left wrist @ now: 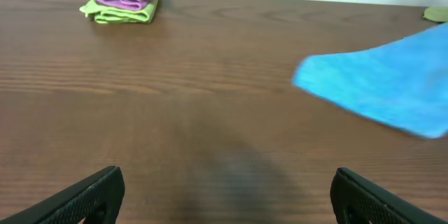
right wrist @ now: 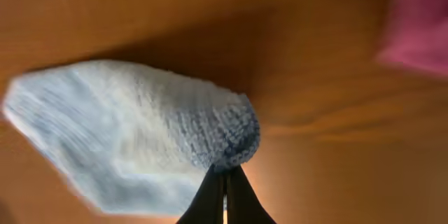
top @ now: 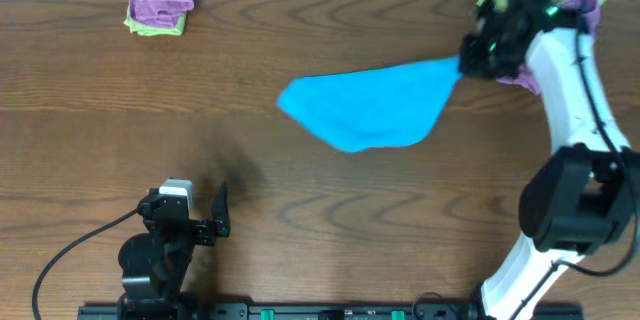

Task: Fold the cloth
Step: 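Lift the blue cloth corner and swing it leftward with the right gripper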

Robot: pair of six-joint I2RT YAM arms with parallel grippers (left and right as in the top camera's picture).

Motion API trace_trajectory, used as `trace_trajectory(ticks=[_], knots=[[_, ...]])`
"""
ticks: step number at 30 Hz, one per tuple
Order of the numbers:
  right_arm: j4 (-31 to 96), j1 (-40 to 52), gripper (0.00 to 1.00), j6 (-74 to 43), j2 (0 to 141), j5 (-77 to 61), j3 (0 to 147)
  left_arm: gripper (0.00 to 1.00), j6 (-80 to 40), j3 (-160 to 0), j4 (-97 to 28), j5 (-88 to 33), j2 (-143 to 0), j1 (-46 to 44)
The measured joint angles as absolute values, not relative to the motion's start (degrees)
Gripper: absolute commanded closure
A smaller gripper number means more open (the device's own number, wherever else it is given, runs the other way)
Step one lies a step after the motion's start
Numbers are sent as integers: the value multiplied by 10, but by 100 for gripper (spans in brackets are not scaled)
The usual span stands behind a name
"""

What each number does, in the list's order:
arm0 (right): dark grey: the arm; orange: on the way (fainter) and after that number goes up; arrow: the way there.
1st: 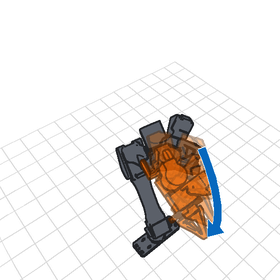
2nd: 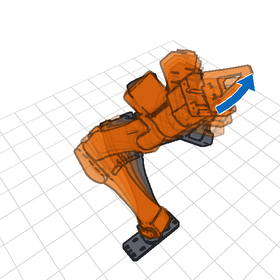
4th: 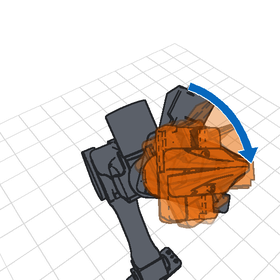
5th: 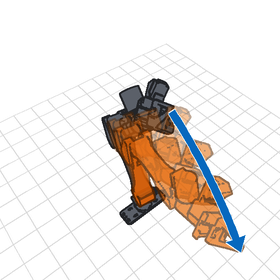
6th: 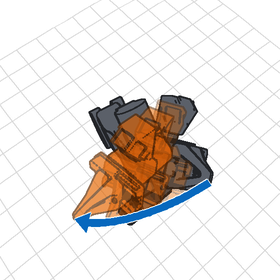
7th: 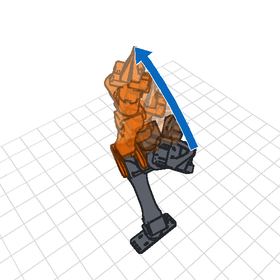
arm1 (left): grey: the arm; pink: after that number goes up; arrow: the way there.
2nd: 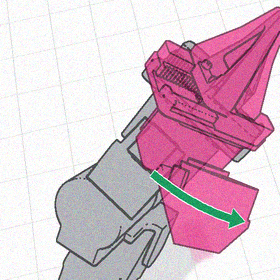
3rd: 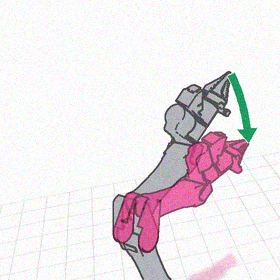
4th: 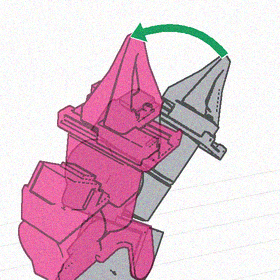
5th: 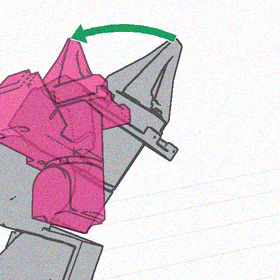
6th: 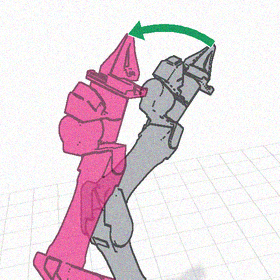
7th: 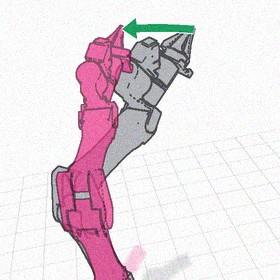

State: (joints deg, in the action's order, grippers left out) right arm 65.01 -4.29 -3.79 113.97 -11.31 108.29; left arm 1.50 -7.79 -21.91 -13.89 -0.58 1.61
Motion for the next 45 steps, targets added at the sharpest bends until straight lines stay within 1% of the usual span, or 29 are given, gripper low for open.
trace_trajectory(ticks=[5,7,12,13,14,16,17,18,21,22,25,28,31,33,34,36,37,42,45], knots=[[720,-36,99,-27,1138,-86,1271,5,15,-78,-219,-137,-6,16],[732,-18,99,-27,1134,-100,1301,5,15,-78,-219,-137,-6,16],[764,105,98,-22,1136,-170,1301,5,15,-78,-219,-137,-6,16],[769,143,96,-16,1139,-193,1295,5,15,-78,-219,-137,-6,16],[772,174,86,-9,1140,-210,1289,5,15,-78,-219,-137,-6,16],[778,243,29,12,1143,-232,1276,5,15,-78,-219,-137,-6,16],[778,277,8,21,1144,-230,1271,5,15,-78,-219,-137,-6,16],[780,305,5,28,1145,-219,1269,5,15,-78,-219,-137,-6,16],[785,351,4,43,1145,-169,1268,5,15,-78,-219,-137,-6,16],[786,353,5,46,1145,-152,1267,5,15,-78,-219,-137,-6,16],[779,338,11,50,1145,-124,1251,5,15,-78,-219,-137,-6,16],[753,314,21,51,1145,-109,1199,5,15,-78,-220,-137,-6,16],[721,290,29,53,1145,-100,1121,5,15,-78,-219,-137,-6,16],[696,277,45,56,1145,-98,1079,5,15,-78,-219,-137,-6,16],[682,268,56,54,1145,-96,1056,5,15,-78,-219,-137,-6,16],[661,251,86,50,1145,-94,1022,5,15,-78,-219,-137,-6,16],[647,237,99,49,1145,-93,1003,5,15,-78,-219,-137,-6,16],[589,166,99,32,1145,-95,940,5,15,-78,-219,-137,-6,16],[559,143,99,29,1145,-107,910,5,15,-78,-219,-137,-6,16]])
